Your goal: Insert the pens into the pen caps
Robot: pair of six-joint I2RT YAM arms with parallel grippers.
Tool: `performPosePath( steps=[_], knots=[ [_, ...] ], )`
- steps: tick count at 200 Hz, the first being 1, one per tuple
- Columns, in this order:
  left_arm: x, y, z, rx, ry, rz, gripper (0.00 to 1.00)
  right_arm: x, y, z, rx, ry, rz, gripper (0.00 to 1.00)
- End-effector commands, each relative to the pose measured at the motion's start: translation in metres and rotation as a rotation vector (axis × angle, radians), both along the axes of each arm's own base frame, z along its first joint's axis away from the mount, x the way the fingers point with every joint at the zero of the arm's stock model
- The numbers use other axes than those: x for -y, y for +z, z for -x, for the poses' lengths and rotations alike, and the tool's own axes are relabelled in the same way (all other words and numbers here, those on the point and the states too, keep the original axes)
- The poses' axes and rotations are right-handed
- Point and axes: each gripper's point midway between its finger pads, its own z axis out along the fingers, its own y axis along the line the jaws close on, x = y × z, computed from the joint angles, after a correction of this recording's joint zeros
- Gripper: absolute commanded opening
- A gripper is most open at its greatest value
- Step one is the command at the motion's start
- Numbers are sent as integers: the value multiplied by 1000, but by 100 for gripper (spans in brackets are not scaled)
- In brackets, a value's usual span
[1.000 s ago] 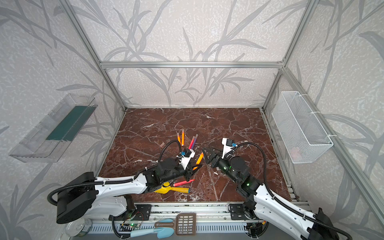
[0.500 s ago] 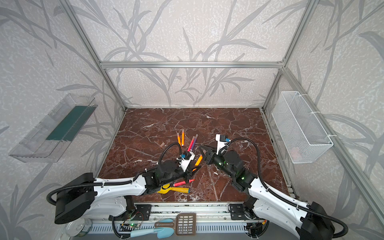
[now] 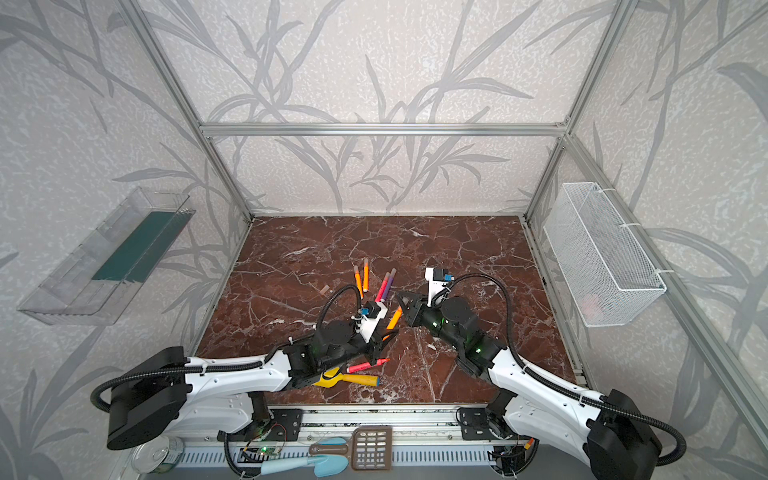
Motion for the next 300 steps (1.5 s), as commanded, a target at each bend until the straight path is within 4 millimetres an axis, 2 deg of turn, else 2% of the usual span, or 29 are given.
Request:
performPosePath(
  steps=[1,18,41,77,93,105,110,123,134,152,185,214,229,234,256,281,291,300],
  knots=[
    [2,45,-11,60,5,88,0,-15,5,14,15,118,11,0],
    [0,61,-17,33,-33,129,0,-20,3,22,42,168,-12,0],
    [-2,89,-11,27,-121,206,0,-24,1,33,97,237,-17,0],
    [-16,113,-17,74,-83,207,0,-30,-7,47,96,302,-14,0],
    [-24,118,-29,94,-17,193,0,-37,-22,58,57,268,-1,0],
    [-32,119,-43,118,68,148,0,-44,-34,72,15,233,34,0],
    [-36,120,-50,132,112,135,0,-51,-39,85,-3,243,49,0],
    [-48,120,-67,167,223,95,0,-58,-43,99,-28,229,70,0],
    [-57,121,-78,195,302,61,0,-61,-44,105,-33,218,70,0],
    [-65,123,-88,221,367,39,0,-60,-48,105,-51,186,62,0],
    [-66,134,-81,210,336,81,0,-54,-61,96,-37,127,115,0],
    [-64,143,-66,116,191,203,0,-60,-47,104,114,204,62,0],
    [-64,146,-58,78,130,252,0,-61,-45,109,155,235,81,0],
    [-64,149,-54,72,108,268,0,-62,-35,110,179,243,45,0],
    [-67,156,-44,54,47,322,0,-63,-29,120,257,300,20,0],
    [-76,159,-47,64,81,322,0,-64,-39,126,241,331,8,0],
    [-81,159,-53,81,123,312,0,-65,-51,126,198,320,25,0],
    [-87,158,-61,98,179,292,0,-63,-69,125,91,260,42,0]
  ],
)
